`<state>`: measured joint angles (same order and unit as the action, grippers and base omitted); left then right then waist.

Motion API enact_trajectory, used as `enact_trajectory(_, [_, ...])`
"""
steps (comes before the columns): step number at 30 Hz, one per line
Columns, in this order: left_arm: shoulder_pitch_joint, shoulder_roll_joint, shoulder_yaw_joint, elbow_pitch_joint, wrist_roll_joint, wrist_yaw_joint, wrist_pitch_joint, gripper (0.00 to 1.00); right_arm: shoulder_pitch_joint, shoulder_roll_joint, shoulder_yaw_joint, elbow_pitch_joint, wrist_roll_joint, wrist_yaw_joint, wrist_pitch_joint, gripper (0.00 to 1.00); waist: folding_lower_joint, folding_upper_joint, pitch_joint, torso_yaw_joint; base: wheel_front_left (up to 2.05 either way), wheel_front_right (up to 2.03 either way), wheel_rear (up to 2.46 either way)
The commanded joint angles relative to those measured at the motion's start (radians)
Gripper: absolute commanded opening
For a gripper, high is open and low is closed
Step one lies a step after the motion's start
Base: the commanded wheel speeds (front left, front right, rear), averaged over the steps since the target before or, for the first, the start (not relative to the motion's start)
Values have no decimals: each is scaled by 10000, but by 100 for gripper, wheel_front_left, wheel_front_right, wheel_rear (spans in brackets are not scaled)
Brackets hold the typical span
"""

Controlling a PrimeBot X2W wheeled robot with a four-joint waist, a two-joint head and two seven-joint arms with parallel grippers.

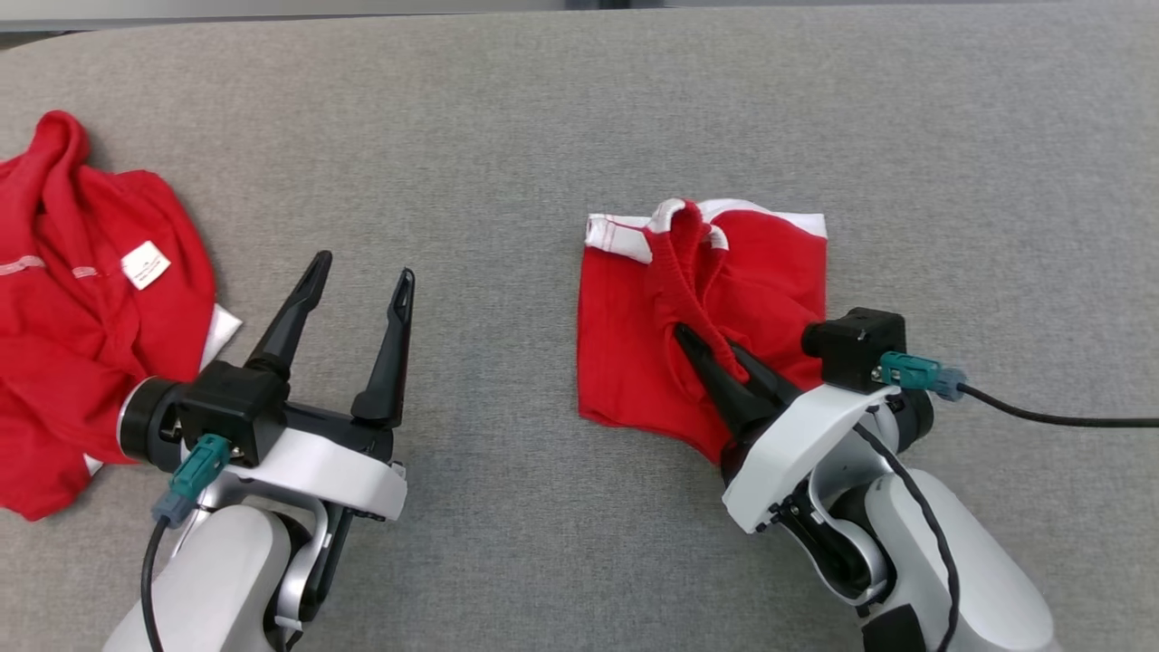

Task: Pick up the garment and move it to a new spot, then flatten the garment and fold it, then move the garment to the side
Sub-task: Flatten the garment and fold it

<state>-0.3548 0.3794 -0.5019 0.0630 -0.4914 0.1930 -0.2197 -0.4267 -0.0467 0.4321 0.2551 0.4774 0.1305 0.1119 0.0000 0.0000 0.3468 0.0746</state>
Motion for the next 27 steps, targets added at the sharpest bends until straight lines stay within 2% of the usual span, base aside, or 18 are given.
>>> enact_trajectory(1, [-113, -23, 3, 59, -13, -55, -73, 100, -229, -67, 144, 322, 134, 5, -207, 17, 0, 0, -15, 122, 0, 0, 0])
enact_trajectory(2, [-102, -23, 0, 99, -15, -53, -85, 100, -309, -59, 283, 492, 263, 5, -283, 49, 0, 0, -17, 156, 0, 0, 0])
enact_trajectory(3, [-102, -31, -8, 132, -10, -57, -89, 100, -390, -59, 440, 671, 321, 5, -351, 100, 0, 0, -22, 180, 0, 0, 0])
enact_trajectory(7, [-92, -95, -39, 231, -21, -60, -143, 100, -615, -68, 1138, 982, 569, 5, -684, 100, 0, 0, -39, 217, 0, 0, 0])
enact_trajectory(17, [-98, -95, -35, 362, -51, -63, -201, 100, -632, -82, 2528, 764, 1357, 5, -1366, 100, 0, 0, -86, 39, 0, 0, 0])
enact_trajectory(21, [-142, -7, 70, 335, -70, -2, -235, 100, -546, -81, 2104, 404, 1236, 5, -2143, 100, 0, 0, -98, -101, 0, 0, 0])
enact_trajectory(27, [54, 183, 402, 110, -98, 233, -286, 100, -103, -74, 204, -395, 511, 5, -2943, 100, 0, 0, -176, -426, 0, 0, 0])
